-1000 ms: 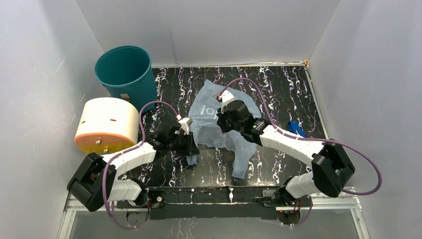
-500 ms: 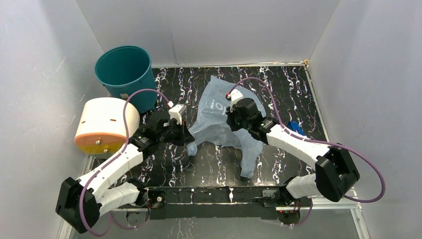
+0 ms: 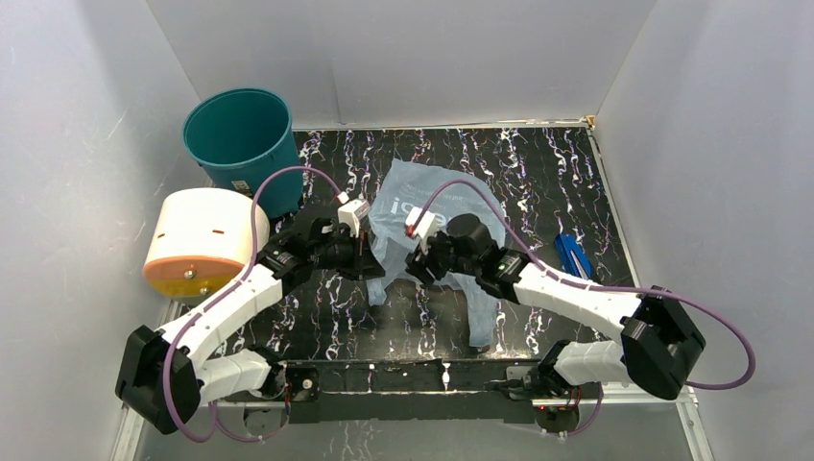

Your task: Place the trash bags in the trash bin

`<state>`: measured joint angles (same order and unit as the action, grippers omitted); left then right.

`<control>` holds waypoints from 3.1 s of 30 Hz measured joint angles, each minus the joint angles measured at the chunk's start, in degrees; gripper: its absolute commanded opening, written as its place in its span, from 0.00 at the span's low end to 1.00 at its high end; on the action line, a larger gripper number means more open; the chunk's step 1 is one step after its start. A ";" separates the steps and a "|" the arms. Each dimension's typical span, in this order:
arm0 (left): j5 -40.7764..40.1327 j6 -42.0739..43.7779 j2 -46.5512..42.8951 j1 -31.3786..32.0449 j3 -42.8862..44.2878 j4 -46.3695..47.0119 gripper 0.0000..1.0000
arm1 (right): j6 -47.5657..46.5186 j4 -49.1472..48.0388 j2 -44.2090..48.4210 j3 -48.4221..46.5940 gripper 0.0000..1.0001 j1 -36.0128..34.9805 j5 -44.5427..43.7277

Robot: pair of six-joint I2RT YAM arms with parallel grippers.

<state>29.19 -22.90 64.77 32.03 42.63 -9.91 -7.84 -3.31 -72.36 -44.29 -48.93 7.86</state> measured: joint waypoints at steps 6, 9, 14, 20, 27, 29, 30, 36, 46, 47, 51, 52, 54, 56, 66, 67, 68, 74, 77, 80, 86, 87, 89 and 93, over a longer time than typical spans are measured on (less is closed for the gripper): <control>1.38 0.39 -0.15 0.00 0.92 -1.05 0.00 | -14.27 -8.70 -0.20 4.57 0.83 -2.97 -3.63; 1.75 0.37 -0.79 0.00 0.94 -1.51 0.00 | -19.12 -12.44 -1.99 4.33 0.81 -2.95 -6.29; 3.21 0.39 -1.62 0.00 0.94 -1.75 0.00 | -22.38 -17.97 -7.19 3.74 0.66 -2.95 -7.74; 3.26 0.39 -2.95 0.00 0.94 -2.12 0.00 | -22.43 -24.81 -10.25 3.34 0.00 -3.15 -10.91; -0.48 -0.46 -4.63 0.00 0.87 -2.25 0.50 | -18.16 -24.46 -9.66 -0.59 0.00 -3.23 -14.58; -2.05 -1.46 -5.57 0.00 0.35 -1.09 0.51 | -14.69 -21.24 -8.98 -3.17 0.00 -3.23 -15.76; -2.91 -2.40 -6.40 0.00 -0.46 0.28 0.55 | -13.00 -19.87 -8.66 -4.42 0.00 -3.23 -16.41; -2.56 -8.13 -7.96 -0.04 -6.03 10.73 0.71 | 0.81 -10.25 -8.09 -11.37 0.00 -3.23 -20.70; 2.78 -11.82 -6.25 -0.04 -7.04 22.27 0.77 | 14.01 2.75 -9.84 -17.38 0.00 -2.67 -19.93; 3.56 -11.37 -5.68 -0.04 -6.97 22.49 0.77 | 14.91 3.82 -10.19 -17.92 0.00 -2.43 -19.56; 7.63 -11.58 -1.97 -0.04 -7.32 24.92 0.78 | 19.02 8.92 -12.66 -22.71 0.00 0.24 -16.57; 8.63 -12.04 -1.44 -0.04 -7.91 26.27 0.78 | 19.91 9.94 -13.22 -23.85 0.00 1.14 -15.74; 10.32 -12.98 -1.22 -0.02 -9.33 28.39 0.78 | 21.90 11.93 -14.43 -26.43 0.00 3.69 -13.18; 11.21 -13.66 -1.22 -0.02 -10.05 29.88 0.79 | 23.65 13.40 -15.34 -28.06 0.00 5.90 -10.45; 10.32 -14.21 0.42 0.09 -8.92 34.62 0.80 | 28.65 16.55 -16.74 -28.46 0.00 7.63 -2.64; 10.36 -14.12 0.68 0.09 -8.63 34.97 0.80 | 28.83 16.79 -16.79 -28.46 0.00 7.61 -2.34; 10.51 -13.97 1.01 0.09 -8.31 35.21 0.79 | 29.07 16.98 -16.92 -28.52 0.00 7.61 -1.92; 13.00 -12.83 5.38 1.97 -6.67 36.74 0.79 | 30.32 18.40 -18.36 -31.28 0.00 7.67 -0.52; 13.92 -12.31 6.54 3.58 -6.58 36.70 0.79 | 30.51 19.50 -19.98 -33.79 0.00 7.82 -0.09; 14.03 -11.91 6.58 4.44 -6.60 36.79 0.77 | 30.88 20.00 -20.87 -35.04 0.00 8.24 0.17; 12.22 -11.50 5.81 4.48 -6.60 36.87 0.51 | 31.95 20.33 -21.03 -35.23 0.00 8.96 1.05; 11.93 -11.17 5.64 4.48 -6.60 36.94 0.49 | 32.11 20.41 -21.05 -35.23 0.00 9.11 1.22; 11.87 -11.13 5.57 4.50 -6.60 36.87 0.42 | 32.79 20.41 -21.14 -35.23 0.00 9.51 1.55; 11.67 -11.06 5.57 4.50 -6.60 36.70 0.32 | 34.25 20.50 -21.35 -35.52 0.00 11.43 2.97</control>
<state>40.86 -33.95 70.35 36.53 36.03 26.79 26.41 17.19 -93.71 -79.81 -37.50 10.83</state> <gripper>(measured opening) 0.360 0.013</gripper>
